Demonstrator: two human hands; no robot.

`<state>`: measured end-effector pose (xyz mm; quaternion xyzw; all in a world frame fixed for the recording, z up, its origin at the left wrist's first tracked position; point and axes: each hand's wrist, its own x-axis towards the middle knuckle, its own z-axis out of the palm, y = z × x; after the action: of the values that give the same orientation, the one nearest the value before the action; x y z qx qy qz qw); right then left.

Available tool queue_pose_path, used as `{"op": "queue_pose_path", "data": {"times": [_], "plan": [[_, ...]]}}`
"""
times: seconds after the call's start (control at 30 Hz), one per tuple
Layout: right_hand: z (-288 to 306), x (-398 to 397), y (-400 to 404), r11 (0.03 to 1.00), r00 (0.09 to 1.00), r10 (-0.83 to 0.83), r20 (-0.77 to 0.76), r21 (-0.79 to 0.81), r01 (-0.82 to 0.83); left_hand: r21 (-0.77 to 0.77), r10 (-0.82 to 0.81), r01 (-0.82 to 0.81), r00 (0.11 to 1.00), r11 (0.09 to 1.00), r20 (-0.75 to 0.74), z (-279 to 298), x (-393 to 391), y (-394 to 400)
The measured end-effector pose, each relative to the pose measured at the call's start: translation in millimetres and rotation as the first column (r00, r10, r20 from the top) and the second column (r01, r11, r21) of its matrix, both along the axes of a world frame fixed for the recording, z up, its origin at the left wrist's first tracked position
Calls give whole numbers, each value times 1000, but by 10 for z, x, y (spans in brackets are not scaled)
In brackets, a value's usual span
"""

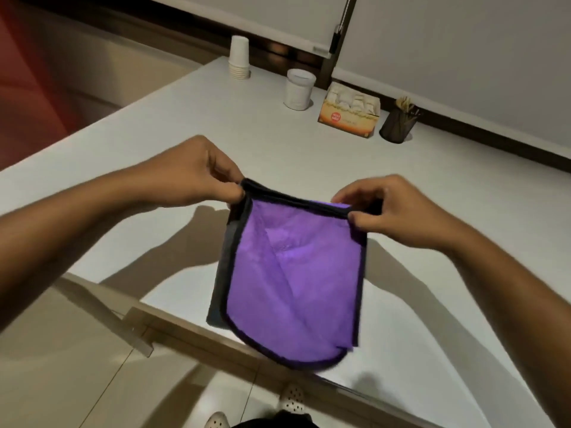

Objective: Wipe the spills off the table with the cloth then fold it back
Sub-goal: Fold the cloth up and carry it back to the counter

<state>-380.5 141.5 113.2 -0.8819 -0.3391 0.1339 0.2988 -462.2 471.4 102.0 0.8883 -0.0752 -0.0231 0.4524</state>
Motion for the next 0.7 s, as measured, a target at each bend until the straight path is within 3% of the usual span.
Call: {"op": "queue_pose_path", "data": {"times": [0.07, 0.13, 0.2, 0.27, 0.33, 0.4, 0.47, 0.53, 0.6, 0.7], "plan": [[-261, 76, 102, 995, 999, -23, 38, -95, 27, 47, 42, -37, 994, 998, -106, -195, 97, -1], [-442, 6, 207, 985, 954, -67, 292, -134, 110, 79, 86, -73, 982, 994, -168, -331, 189, -26], [-571, -284, 375, 997, 890, -76, 450, 47, 62, 76, 126, -112, 970, 991, -208, -435, 276, -18], [-660, -690, 535, 982, 898, 127, 422, 77, -175, 76, 126, -111, 966, 991, -227, -514, 338, 11], [-752, -990, 644, 933, 873, 359, 330, -117, -340, 71, 126, -113, 965, 991, -230, -568, 373, 41], [-821, -1069, 703, 872, 841, 460, 283, -323, -368, 66, 109, -96, 966, 993, -233, -610, 392, 72], [-823, -1031, 749, 843, 832, 480, 278, -409, -350, 62, 87, -75, 970, 995, -226, -663, 416, 118], [-837, -1027, 753, 866, 823, 476, 310, -330, -376, 48, 79, -70, 975, 996, -210, -712, 436, 158], [-852, -1056, 705, 924, 888, 383, 255, -123, -363, 30, 67, -62, 977, 998, -203, -738, 433, 176], [-794, -905, 583, 983, 1000, -19, -19, 180, 22, -3, 58, -60, 976, 998, -209, -751, 408, 176]]}}
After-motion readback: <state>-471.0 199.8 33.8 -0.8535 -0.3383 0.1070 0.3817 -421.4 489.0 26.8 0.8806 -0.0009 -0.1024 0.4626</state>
